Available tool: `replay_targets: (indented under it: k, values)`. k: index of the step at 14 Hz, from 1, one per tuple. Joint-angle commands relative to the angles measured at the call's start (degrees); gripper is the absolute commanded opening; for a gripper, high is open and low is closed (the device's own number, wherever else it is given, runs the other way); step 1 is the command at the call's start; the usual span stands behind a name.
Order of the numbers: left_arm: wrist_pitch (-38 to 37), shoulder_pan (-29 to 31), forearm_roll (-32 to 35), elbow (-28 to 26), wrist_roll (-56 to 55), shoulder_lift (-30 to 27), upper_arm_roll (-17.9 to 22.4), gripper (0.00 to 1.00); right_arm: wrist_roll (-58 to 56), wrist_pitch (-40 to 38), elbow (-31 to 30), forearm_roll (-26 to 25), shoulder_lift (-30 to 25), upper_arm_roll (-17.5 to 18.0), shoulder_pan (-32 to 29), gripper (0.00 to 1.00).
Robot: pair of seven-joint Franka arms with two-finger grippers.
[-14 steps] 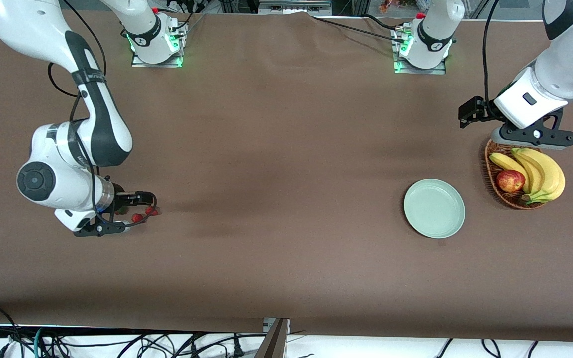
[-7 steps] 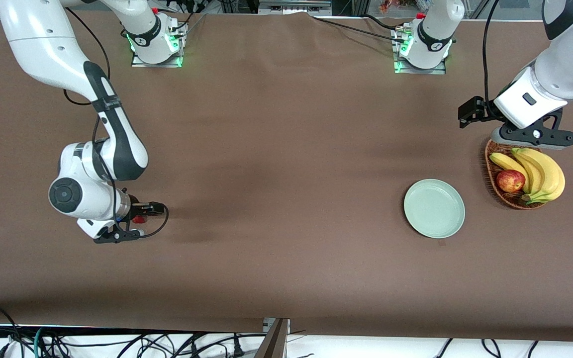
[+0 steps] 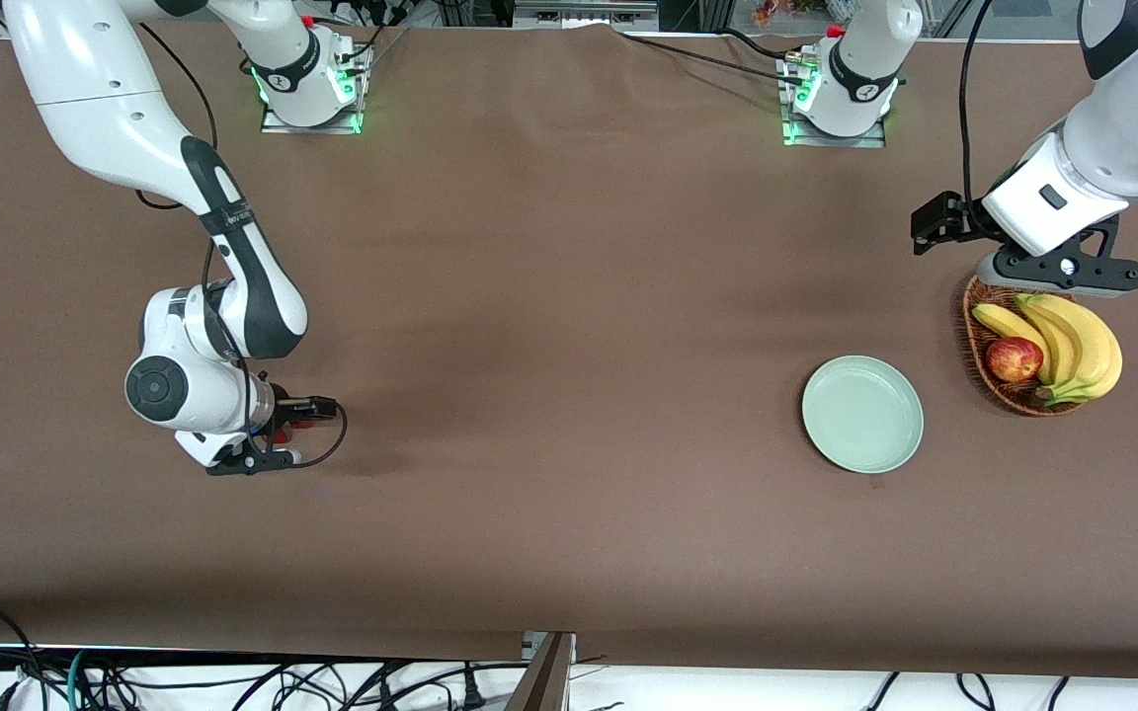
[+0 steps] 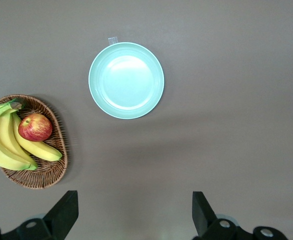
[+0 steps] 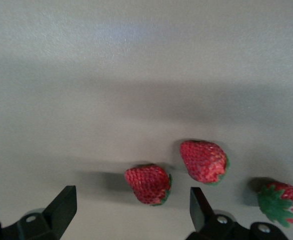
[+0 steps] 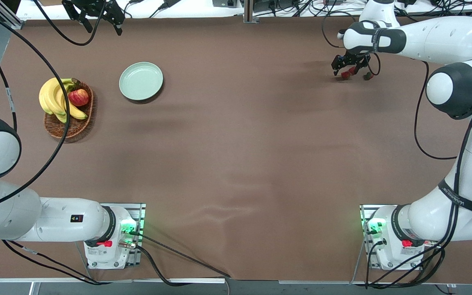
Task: Collect all strawberries into plate
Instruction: 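Reach the right gripper down and grasp a red strawberry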
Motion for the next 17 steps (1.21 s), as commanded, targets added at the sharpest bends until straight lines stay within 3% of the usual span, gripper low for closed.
replay_targets:
  k: [1,3,4,6,7,9,13,15,17]
  values:
    - [-0.2,0.0,-0.5,1.2,1.1,0.5,0.2,1.0,0.9,1.1,-2.0,-1.2,-0.9,0.0,0.0,1.0]
    - [-0.3,0.0,-0.5,1.2,1.1,0.4,0.2,1.0,1.0,1.2,-2.2,-1.2,-0.8,0.0,-0.1,0.99]
    - [-0.3,0.0,-0.5,1.2,1.1,0.5,0.2,1.0,1.0,1.3,-2.2,-1.2,-0.6,0.0,-0.1,0.92]
    - [-0.3,0.0,-0.5,1.2,1.1,0.4,0.2,1.0,1.0,1.8,-2.2,-1.2,-0.5,0.0,-0.2,0.67]
    - [-0.3,0.0,-0.5,1.2,1.1,0.4,0.2,1.0,1.0,1.9,-2.1,-1.2,-0.5,0.0,-0.3,0.6]
    - [-0.3,0.0,-0.5,1.2,1.1,0.5,0.2,1.0,1.0,2.5,-2.2,-1.2,-0.1,0.0,-0.4,0.57]
    - [-0.3,0.0,-0.5,1.2,1.1,0.4,0.2,1.0,1.0,2.6,-2.1,-1.2,-0.1,0.0,-0.5,0.2]
    - [-0.4,0.0,-0.5,1.2,1.1,0.4,0.2,1.0,1.0,2.6,-1.9,-1.0,-0.1,0.0,-0.5,0.11]
    - [-0.3,0.0,-0.5,1.2,1.1,0.4,0.2,1.0,1.1,2.6,-0.7,-0.4,-0.5,0.0,-0.1,0.09]
